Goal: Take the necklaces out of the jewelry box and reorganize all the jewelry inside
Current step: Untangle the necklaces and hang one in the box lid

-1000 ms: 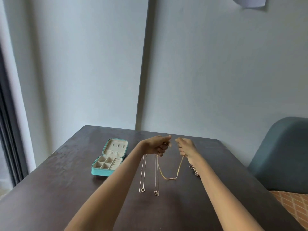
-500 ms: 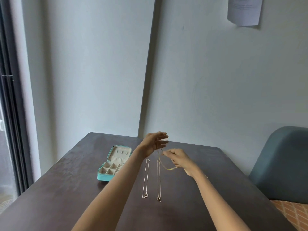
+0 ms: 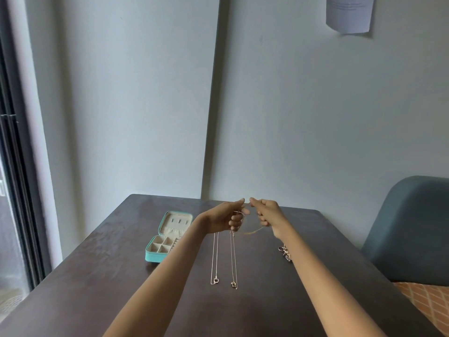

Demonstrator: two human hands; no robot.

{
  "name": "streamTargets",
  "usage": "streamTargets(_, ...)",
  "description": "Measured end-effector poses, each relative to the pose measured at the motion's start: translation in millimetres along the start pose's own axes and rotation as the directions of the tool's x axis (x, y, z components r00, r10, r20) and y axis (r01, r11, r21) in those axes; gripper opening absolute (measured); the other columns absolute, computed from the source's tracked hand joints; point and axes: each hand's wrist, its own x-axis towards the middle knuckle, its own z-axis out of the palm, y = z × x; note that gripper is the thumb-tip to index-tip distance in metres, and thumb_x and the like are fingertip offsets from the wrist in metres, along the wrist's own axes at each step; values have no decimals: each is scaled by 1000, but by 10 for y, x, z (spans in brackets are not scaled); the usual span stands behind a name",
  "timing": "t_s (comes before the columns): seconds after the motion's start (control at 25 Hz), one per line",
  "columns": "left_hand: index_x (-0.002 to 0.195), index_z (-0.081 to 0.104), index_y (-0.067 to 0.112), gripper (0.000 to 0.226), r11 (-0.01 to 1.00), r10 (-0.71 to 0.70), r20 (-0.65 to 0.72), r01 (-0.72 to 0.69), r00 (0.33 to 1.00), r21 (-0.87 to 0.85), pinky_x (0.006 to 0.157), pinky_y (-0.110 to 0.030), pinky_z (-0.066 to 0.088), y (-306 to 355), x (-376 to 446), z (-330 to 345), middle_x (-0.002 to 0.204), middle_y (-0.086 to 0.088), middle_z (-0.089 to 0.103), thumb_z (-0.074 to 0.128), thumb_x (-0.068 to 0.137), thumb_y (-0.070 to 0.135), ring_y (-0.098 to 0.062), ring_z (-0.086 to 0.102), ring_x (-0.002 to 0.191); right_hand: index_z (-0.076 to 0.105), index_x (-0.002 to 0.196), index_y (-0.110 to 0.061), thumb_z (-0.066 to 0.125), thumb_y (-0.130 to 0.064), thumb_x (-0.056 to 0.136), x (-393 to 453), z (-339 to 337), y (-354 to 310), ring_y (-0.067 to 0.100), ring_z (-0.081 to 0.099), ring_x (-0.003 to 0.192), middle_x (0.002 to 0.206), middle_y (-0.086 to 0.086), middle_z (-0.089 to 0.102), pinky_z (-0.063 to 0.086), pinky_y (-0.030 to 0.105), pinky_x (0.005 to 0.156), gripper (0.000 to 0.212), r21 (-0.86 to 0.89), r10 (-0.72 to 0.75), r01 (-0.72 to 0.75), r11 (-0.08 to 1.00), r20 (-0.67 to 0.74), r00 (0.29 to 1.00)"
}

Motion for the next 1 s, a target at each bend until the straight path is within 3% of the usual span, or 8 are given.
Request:
streamTargets(0.08,76,53,15,33,986,36,-7,-37,999,-160,44,-19,32,11,0,22,46,6,32,40,98,36,-9,31,40,53,76,-12,55,-27,93,-8,60,178,2,27,35,56,-2,32,20,14,35,22,94,49,-47,994,-21,999)
streamTargets(0.16,77,51,15,27,952,78,-82,-99,994,-288,47,-21,43,16,3,3,51,5,49,43,98,30,-10,45,43,52,76,-12,55,-25,94,-43,122,334,4,30,38,55,-2,33,24,15,37,22,157,67,-65,985,-9,998)
streamTargets(0.24,79,54,13,25,896,122,-186,-189,975,-403,61,-27,57,-22,26,-49,68,-3,69,42,99,22,-17,65,57,51,77,-11,55,-21,94,-98,200,449,7,35,42,55,-1,40,31,17,40,20,178,43,-47,983,25,999)
streamTargets(0.36,90,57,8,20,811,141,-295,-282,945,-513,72,-31,60,-139,99,-106,88,-14,73,40,99,14,-25,73,77,55,87,-9,53,-13,94,-170,351,513,8,48,50,64,3,53,45,18,50,8,93,2,-13,996,120,993)
streamTargets(0.44,92,58,6,18,826,130,-358,-301,925,-477,71,-30,59,-230,157,-111,89,-14,71,41,98,11,-26,72,76,57,93,-8,54,-9,93,-195,427,523,10,52,55,68,4,57,48,18,54,4,34,-2,-3,999,152,988)
streamTargets(0.52,91,59,6,19,903,132,-390,-273,911,-332,73,-30,56,-293,198,-108,91,-14,67,42,98,10,-25,69,78,58,88,-8,55,-8,92,-215,455,526,11,53,56,67,4,58,48,18,54,6,-9,2,-1,1000,157,988)
streamTargets(0.72,90,59,8,28,997,76,-299,-71,951,27,65,-25,50,-298,145,-64,85,-9,65,34,101,12,-19,62,73,57,74,-9,63,-15,88,-257,382,517,8,50,50,59,2,55,46,17,50,16,-35,30,-26,999,125,992)
streamTargets(1.0,86,60,3,27,998,-65,-310,65,949,-9,59,-25,47,-371,250,7,78,-10,56,36,98,7,-17,54,63,58,84,-4,49,-1,88,-213,266,502,11,51,51,64,8,57,48,19,49,10,-30,32,-31,999,36,999)
